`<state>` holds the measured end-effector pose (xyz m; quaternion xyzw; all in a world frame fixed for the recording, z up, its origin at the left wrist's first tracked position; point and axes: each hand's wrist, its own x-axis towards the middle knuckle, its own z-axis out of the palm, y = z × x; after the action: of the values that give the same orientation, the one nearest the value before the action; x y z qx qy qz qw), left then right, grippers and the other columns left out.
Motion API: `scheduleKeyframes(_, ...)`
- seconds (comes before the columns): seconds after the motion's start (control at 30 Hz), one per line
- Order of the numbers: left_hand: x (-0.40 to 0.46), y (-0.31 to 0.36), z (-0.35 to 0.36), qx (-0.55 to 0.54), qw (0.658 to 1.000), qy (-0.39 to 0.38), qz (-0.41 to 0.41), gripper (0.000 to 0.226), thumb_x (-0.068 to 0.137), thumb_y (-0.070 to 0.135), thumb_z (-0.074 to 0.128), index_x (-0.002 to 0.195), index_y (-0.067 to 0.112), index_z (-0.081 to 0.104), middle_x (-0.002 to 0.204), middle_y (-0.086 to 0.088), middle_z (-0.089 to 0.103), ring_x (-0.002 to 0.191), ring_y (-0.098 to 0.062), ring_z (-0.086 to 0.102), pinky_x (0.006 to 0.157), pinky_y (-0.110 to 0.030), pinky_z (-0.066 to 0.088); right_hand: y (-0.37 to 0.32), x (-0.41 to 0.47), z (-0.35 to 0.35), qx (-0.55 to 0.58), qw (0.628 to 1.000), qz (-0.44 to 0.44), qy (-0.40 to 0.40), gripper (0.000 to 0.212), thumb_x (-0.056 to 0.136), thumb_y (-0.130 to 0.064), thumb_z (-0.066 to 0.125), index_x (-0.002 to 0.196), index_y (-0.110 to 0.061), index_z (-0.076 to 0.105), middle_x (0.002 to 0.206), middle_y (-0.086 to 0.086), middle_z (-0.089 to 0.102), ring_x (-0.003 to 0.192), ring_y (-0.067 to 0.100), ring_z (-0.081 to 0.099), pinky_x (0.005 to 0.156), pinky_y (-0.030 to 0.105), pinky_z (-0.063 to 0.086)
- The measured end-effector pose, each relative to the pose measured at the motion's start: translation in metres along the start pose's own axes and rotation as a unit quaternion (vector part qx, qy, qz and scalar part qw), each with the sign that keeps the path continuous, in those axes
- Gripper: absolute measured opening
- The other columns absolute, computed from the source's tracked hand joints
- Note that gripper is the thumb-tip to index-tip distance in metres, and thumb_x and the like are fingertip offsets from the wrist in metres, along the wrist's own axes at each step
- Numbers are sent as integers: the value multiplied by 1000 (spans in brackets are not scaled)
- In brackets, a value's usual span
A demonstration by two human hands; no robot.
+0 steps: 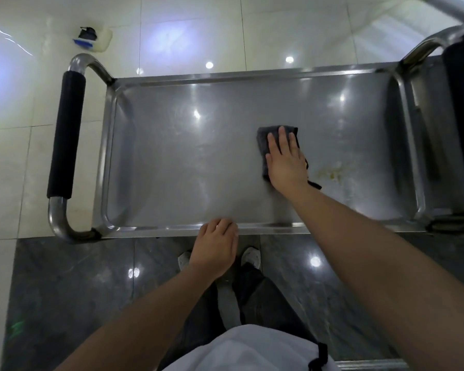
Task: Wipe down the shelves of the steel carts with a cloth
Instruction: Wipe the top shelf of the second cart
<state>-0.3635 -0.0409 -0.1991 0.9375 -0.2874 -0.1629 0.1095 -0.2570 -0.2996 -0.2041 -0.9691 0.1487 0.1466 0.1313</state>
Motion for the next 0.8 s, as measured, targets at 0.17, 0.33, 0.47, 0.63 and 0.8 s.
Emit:
scheduleKeyframes(0.17,-2,0,0,25,1000,-5,1,39,99,38,35,115,21,65,122,1,61,109,-25,57,92,-40,49,-6,-78,36,5,1000,-4,-9,59,108,-37,27,161,-23,5,168,3,-12,155,29,-3,122,46,20)
scheduleKeyframes(0.33,-2,5,1,4,999,16,37,34,100,33,36,109,18,65,115,-3,61,104,-25,56,89,-40,51,-1,-151,64,-11,1000,-29,-5,56,103,-35,28,157,-19,31,167,9,17,152,33,21,113,47,35)
scheduleKeyframes(0.47,5,8,6,-7,997,24,77,31,99,31,40,105,14,66,113,-6,62,103,-30,57,86,-41,51,22,-157,59,-26,1000,-11,-2,54,103,-36,29,155,-22,32,165,6,24,150,30,27,110,47,40)
scheduleKeyframes(0.63,14,9,4,-15,995,22,98,32,100,31,40,112,15,65,115,-5,60,106,-29,54,88,-41,49,30,-147,45,-37,998,39,-24,60,103,-41,12,160,-23,20,169,3,5,155,27,10,118,44,31)
scheduleKeyframes(0.8,15,12,4,-24,995,18,100,33,100,32,41,113,16,66,116,-3,61,106,-30,55,90,-43,50,29,-100,26,-20,999,37,-26,55,108,-36,13,161,-23,7,168,2,-10,155,26,-4,122,42,20)
